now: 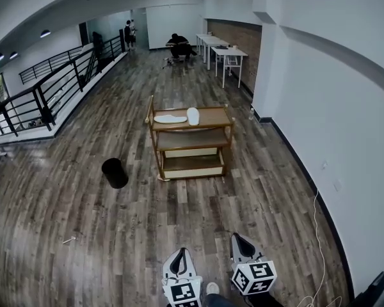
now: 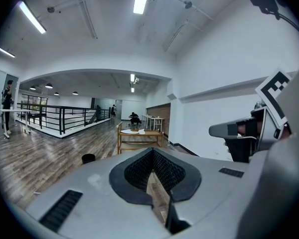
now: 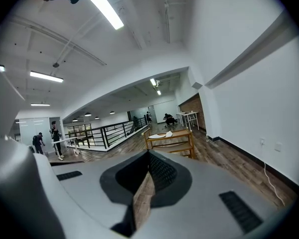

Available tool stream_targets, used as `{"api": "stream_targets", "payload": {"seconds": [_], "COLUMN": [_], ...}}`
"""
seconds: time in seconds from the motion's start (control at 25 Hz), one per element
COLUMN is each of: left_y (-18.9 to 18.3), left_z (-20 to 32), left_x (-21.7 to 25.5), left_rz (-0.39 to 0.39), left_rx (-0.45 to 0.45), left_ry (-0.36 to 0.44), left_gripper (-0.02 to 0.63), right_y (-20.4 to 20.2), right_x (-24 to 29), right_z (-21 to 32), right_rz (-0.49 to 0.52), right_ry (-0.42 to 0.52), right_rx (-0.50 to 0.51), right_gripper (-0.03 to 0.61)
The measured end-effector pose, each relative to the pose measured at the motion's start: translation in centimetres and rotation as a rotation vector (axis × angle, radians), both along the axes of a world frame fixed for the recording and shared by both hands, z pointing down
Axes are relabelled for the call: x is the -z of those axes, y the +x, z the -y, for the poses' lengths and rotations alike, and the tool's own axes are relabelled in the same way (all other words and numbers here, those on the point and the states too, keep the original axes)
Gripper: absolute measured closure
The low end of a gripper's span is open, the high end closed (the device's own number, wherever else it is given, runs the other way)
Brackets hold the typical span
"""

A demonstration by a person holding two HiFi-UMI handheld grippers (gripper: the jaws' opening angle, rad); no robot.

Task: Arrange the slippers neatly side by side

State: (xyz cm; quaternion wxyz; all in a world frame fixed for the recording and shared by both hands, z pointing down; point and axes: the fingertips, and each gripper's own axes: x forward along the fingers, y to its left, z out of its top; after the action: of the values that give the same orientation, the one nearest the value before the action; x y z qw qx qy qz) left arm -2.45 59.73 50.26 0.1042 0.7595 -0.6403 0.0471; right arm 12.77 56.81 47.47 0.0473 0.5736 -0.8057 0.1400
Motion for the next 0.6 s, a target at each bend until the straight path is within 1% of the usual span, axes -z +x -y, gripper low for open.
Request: {"api": "stream_targets", "payload": {"seconds": [0.16, 0.24, 0.32, 0.4, 0.48, 0.6], "left_y": [0.9, 1.2, 1.4, 1.6, 1.6, 1.5], "left_z": [3.8, 5.2, 6.3, 7.2, 8.0, 9.3], "left_x": [1.3, 1.4, 1.5, 1.4, 1.2, 1.4], "left_rz": [0.011, 0.005, 0.018, 0.028, 0.020, 0.016], "left_rx": [0.017, 0.019, 0.027, 0.041, 0.056, 0.060], "left_ry": [0.035, 0.037, 0.047, 0.032, 0.005, 0.001], "left_gripper": [0.612, 0.612, 0.612, 0.612, 0.612, 0.612], "right_y": [0.4, 0.7, 1.2, 1.6, 1.8, 2.1], "right_x": [0.2, 0.0, -0.3, -0.5, -0.5, -0.4], "right_z": [3.4, 4.7, 5.8, 6.8, 7.7, 9.0], "right_rz": [0.001, -0.002, -0.002, -0.002, -0.005, -0.005], "right_ry": [-0.006, -0.008, -0.012, -0.016, -0.018, -0.021], "right_rx": [0.030, 0.040, 0.042, 0.049, 0.060, 0.055], "right_gripper": [0.580, 0.580, 0.580, 0.580, 0.580, 0.580]}}
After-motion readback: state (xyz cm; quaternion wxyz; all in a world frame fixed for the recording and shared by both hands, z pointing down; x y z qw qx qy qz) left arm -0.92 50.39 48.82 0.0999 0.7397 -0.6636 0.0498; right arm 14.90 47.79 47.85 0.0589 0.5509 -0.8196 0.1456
